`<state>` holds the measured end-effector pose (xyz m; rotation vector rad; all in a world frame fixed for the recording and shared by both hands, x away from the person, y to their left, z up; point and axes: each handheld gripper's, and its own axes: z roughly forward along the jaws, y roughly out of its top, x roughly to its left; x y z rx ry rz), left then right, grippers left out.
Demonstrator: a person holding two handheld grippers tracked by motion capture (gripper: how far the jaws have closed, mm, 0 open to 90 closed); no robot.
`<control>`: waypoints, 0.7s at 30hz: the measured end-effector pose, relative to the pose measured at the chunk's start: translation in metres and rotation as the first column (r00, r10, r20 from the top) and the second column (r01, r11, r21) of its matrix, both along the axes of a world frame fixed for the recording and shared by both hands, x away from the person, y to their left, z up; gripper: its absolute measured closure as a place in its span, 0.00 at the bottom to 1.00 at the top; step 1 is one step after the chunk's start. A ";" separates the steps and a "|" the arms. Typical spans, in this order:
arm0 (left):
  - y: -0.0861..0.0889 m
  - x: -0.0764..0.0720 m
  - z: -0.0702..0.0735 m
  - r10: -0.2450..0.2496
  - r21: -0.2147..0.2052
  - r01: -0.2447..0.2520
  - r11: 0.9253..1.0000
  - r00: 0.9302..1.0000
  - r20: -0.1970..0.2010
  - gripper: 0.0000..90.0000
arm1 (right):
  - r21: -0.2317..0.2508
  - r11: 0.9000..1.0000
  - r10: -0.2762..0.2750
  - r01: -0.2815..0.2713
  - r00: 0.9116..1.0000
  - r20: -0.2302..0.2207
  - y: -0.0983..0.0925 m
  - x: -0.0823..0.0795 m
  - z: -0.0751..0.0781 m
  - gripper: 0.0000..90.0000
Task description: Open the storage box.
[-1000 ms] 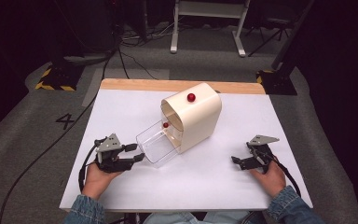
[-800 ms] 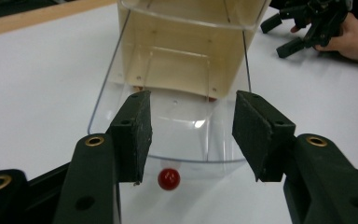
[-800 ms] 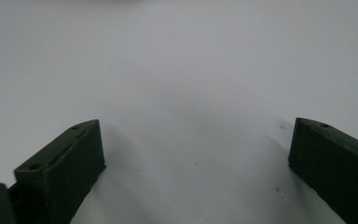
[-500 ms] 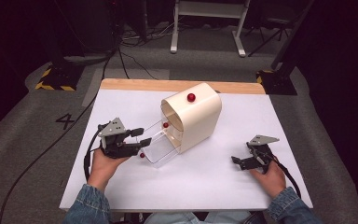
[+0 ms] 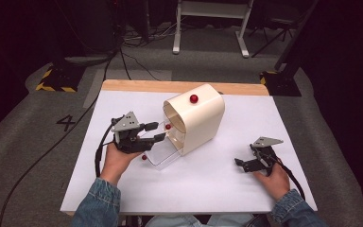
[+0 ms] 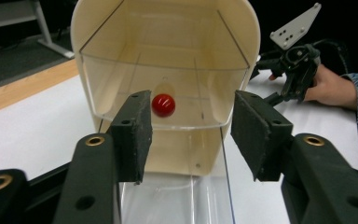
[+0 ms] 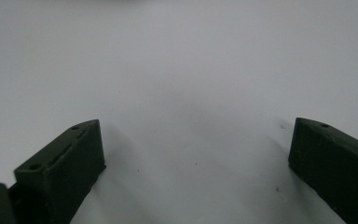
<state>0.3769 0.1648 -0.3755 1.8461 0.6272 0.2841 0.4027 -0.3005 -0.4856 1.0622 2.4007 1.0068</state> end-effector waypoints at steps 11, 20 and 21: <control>-0.018 0.020 -0.015 0.011 0.012 -0.011 1.000 1.000 -0.021 0.62 | 0.000 1.000 0.001 -0.001 1.000 0.000 0.000 0.000 0.000 0.04; -0.019 0.027 -0.026 0.036 0.019 -0.036 0.999 0.999 -0.029 0.72 | 0.000 1.000 0.000 0.000 1.000 0.000 0.000 0.000 0.000 0.04; -0.020 0.028 -0.026 0.036 0.023 -0.036 0.999 0.999 -0.023 0.74 | 0.000 1.000 0.001 -0.001 1.000 0.000 0.000 0.000 0.000 0.04</control>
